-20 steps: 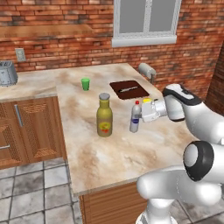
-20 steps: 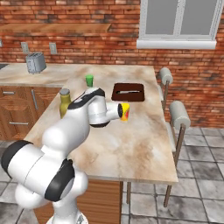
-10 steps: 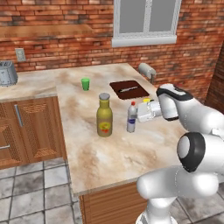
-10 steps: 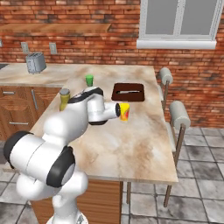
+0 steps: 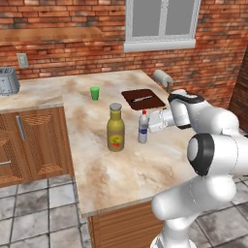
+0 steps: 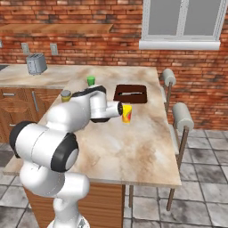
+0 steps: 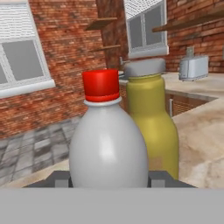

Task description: Place the drinks on the dining counter in a tight cluster.

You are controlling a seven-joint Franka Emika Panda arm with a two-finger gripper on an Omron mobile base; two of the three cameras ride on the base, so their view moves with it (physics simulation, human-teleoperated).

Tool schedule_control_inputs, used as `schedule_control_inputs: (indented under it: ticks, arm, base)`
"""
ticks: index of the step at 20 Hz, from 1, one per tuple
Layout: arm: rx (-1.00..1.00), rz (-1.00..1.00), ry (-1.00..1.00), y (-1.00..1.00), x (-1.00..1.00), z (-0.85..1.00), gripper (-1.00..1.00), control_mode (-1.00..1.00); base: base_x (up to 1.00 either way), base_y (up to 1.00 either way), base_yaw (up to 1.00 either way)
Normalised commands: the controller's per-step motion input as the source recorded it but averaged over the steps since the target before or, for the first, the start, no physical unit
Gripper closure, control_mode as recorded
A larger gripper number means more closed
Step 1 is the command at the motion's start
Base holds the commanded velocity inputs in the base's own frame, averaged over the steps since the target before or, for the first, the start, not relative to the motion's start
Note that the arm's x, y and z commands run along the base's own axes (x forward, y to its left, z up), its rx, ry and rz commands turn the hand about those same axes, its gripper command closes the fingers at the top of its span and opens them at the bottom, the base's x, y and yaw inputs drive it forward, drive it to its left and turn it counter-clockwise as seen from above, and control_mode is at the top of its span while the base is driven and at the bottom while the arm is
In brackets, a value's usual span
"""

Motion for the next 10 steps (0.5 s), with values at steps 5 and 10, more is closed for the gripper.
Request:
schedule_control_inputs:
  ticks: [5,10]
  arm:
    - [0.0,0.0,0.0,0.0,-0.03,-0.22,1.0,-1.0]
    - [-0.01,0.0,0.0,0.0,-0.02,-0.06,1.0,-1.0]
  base:
    - [0.0,0.0,0.0]
    - [0.0,0.0,0.0]
